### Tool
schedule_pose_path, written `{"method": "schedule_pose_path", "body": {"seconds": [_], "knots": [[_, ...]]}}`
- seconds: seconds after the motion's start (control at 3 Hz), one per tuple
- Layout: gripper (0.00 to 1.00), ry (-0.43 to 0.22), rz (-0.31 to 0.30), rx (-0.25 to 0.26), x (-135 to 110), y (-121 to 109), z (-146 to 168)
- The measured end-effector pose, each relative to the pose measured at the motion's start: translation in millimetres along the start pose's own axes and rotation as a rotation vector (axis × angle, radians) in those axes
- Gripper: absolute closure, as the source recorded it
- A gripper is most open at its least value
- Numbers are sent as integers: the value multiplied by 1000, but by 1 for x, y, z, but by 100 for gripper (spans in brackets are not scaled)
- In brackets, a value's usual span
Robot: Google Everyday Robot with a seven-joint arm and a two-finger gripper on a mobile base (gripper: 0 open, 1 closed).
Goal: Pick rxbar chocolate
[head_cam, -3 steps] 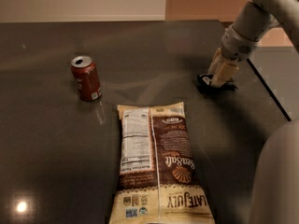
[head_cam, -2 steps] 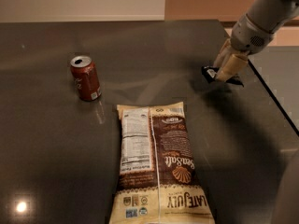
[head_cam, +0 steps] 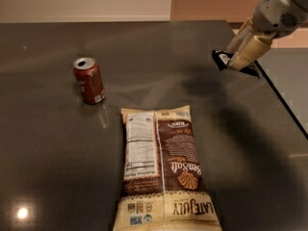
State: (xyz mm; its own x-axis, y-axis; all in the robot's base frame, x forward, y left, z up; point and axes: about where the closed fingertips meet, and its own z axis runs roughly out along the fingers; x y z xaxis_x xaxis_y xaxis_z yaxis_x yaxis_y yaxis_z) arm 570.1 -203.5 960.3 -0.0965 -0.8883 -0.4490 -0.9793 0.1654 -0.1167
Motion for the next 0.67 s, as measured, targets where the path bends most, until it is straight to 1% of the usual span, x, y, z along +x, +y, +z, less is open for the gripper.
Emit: {"method": "schedule_pose_path", "body": {"seconds": [0.33,0.67], "knots": [[100,-54,-16,44,-20,-2,-22],[100,-64,-17,63,-23,-8,-20]]}}
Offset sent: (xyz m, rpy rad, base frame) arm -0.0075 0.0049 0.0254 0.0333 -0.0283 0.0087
